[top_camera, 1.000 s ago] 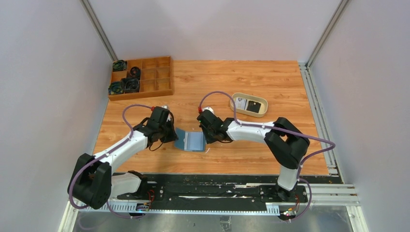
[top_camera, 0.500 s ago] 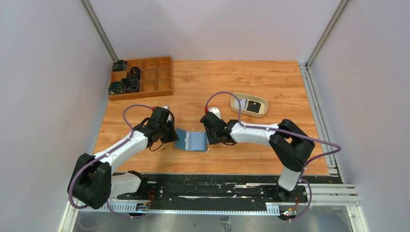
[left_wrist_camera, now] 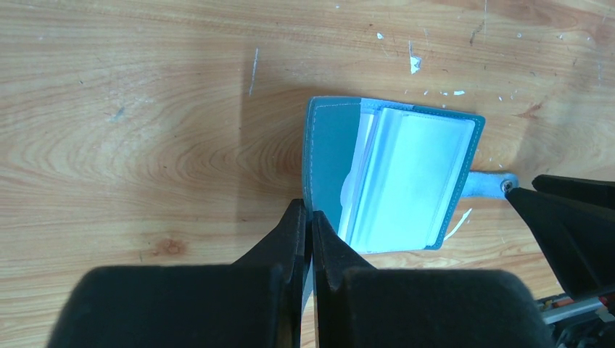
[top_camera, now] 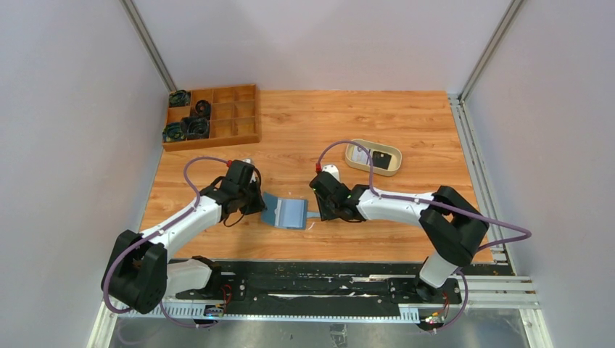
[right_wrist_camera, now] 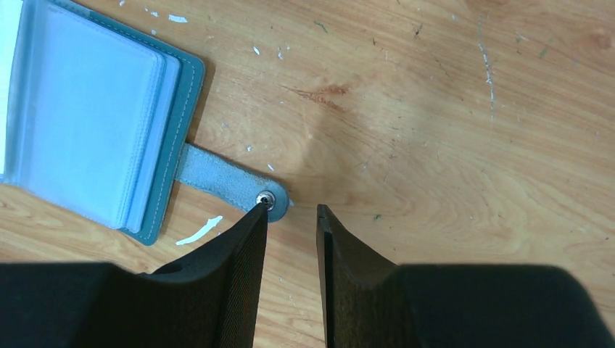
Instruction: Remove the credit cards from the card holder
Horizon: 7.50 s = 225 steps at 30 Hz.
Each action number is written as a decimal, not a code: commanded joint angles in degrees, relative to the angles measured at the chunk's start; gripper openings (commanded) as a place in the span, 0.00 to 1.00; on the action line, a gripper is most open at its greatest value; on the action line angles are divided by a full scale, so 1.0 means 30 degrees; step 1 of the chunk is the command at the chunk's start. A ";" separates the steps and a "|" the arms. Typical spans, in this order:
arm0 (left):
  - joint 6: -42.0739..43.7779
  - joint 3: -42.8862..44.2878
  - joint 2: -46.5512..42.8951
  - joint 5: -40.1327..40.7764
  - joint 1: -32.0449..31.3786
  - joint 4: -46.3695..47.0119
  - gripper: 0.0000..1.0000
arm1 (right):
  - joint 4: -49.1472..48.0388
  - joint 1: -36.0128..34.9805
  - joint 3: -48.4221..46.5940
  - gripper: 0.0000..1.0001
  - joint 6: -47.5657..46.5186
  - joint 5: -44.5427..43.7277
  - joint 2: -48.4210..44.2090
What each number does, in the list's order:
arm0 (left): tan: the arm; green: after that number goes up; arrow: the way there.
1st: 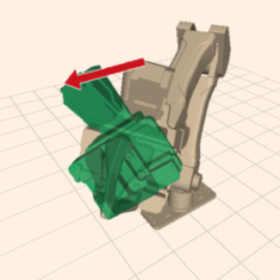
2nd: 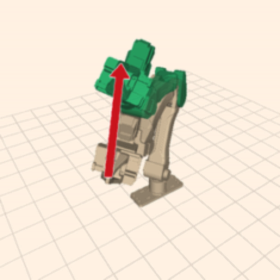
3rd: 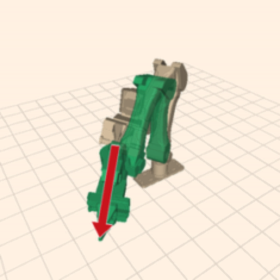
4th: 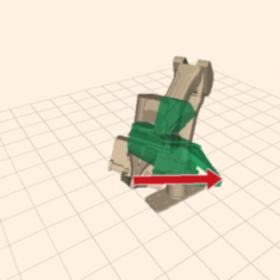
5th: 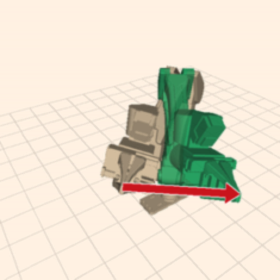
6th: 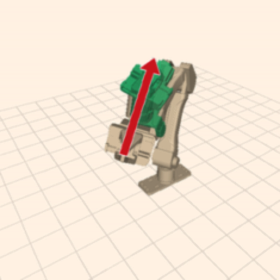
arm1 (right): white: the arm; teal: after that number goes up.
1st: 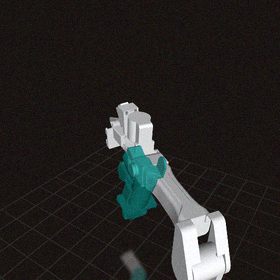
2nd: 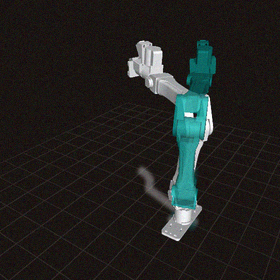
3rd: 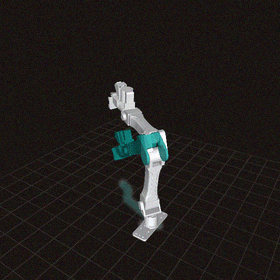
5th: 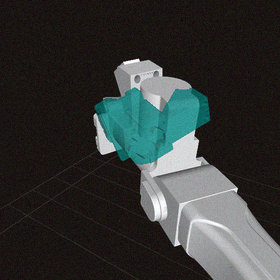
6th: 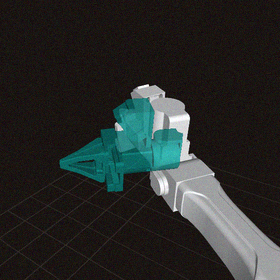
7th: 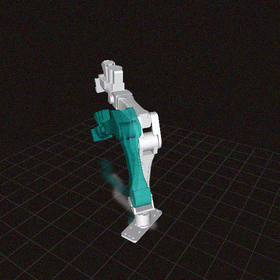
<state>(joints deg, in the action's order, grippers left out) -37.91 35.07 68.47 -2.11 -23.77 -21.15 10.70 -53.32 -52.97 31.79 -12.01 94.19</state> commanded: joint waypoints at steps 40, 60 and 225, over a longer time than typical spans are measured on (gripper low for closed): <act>0.0215 -0.0395 -0.0096 0.0645 0.0013 -0.0074 0.00 | -1.1492 0.4601 0.6537 0.23 0.6631 0.7634 -0.1516; 0.0276 -0.0366 0.0125 0.0645 0.0013 0.0029 0.00 | -1.1795 0.4648 0.5960 0.15 0.6893 0.8222 -0.0703; -0.6874 -0.0648 0.4731 0.0994 -0.3226 0.4795 0.00 | -0.7918 0.1569 -0.1824 0.00 0.4549 0.9739 0.5263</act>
<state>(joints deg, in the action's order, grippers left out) -59.55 33.74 80.75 -0.01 -33.56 -5.23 -13.69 -46.92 -59.40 46.19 17.89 108.64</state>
